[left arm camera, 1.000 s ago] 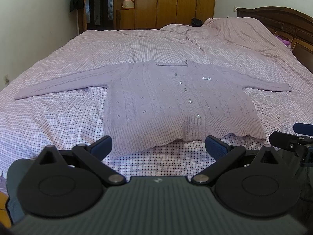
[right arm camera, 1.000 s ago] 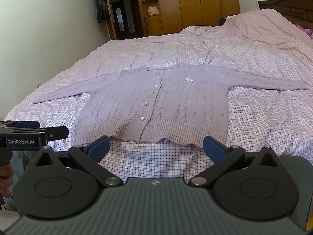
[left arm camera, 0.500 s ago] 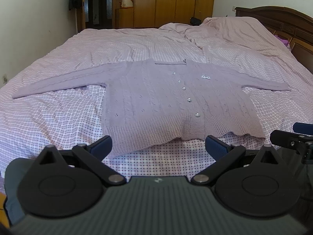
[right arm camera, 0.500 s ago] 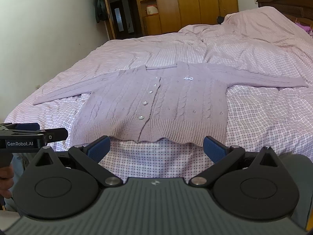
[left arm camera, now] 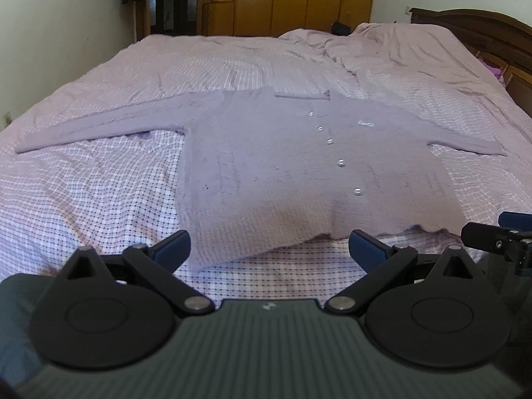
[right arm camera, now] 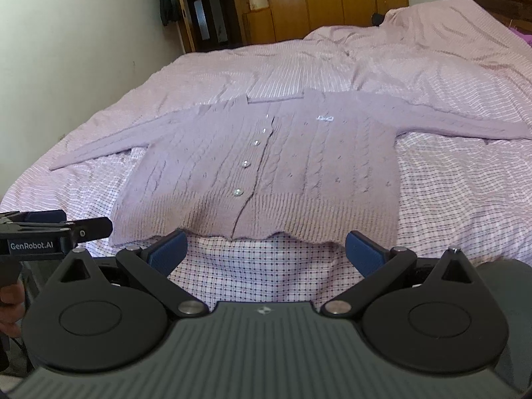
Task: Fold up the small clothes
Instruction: 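Move the left gripper to a sleeve cuff and close on it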
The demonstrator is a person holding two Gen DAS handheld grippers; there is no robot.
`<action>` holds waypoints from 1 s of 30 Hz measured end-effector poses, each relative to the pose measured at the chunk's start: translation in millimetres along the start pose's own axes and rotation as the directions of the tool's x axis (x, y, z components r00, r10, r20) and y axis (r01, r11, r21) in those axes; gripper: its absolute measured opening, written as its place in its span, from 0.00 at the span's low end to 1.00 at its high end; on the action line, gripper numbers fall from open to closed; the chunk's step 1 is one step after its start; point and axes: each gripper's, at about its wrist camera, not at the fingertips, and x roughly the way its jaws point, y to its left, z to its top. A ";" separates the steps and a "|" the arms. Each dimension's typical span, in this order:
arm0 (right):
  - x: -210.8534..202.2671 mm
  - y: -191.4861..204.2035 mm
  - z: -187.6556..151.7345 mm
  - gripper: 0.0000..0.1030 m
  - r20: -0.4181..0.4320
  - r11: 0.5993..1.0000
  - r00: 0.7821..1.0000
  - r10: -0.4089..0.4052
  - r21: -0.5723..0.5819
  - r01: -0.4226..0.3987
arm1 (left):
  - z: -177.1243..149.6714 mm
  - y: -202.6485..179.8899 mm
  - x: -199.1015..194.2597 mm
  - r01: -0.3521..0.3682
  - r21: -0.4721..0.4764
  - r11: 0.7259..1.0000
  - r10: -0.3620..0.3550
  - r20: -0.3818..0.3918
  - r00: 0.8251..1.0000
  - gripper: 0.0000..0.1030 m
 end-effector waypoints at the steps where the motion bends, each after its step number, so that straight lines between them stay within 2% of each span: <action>1: 4.9 1.7 1.4 1.00 -0.003 1.000 1.000 0.006 0.001 -0.006 | 1.1 4.6 4.1 0.002 -0.009 1.000 -0.002 -0.007 1.000 1.00; 6: 33.4 15.9 16.1 1.00 -0.034 0.999 0.998 0.047 -0.009 -0.048 | 7.8 33.3 25.7 -0.022 -0.065 0.998 0.019 -0.051 0.999 1.00; 10: 51.8 32.3 33.5 1.00 -0.029 0.994 0.994 0.104 -0.036 -0.105 | 19.3 58.0 38.2 -0.035 -0.100 0.994 0.030 -0.053 0.998 1.00; 19: 109.7 81.7 69.5 1.00 -0.063 0.984 0.986 0.157 -0.072 -0.161 | 39.8 121.4 64.6 -0.085 -0.095 0.992 0.080 -0.057 0.995 1.00; 23: 144.2 110.4 81.3 1.00 -0.111 0.975 0.977 0.183 -0.106 -0.194 | 47.1 158.3 79.2 -0.121 -0.114 0.986 0.113 -0.076 0.991 1.00; 30: 208.4 186.0 106.0 1.00 -0.179 0.948 0.955 0.236 -0.175 -0.267 | 72.2 228.2 95.8 -0.187 -0.127 0.974 0.173 -0.115 0.978 1.00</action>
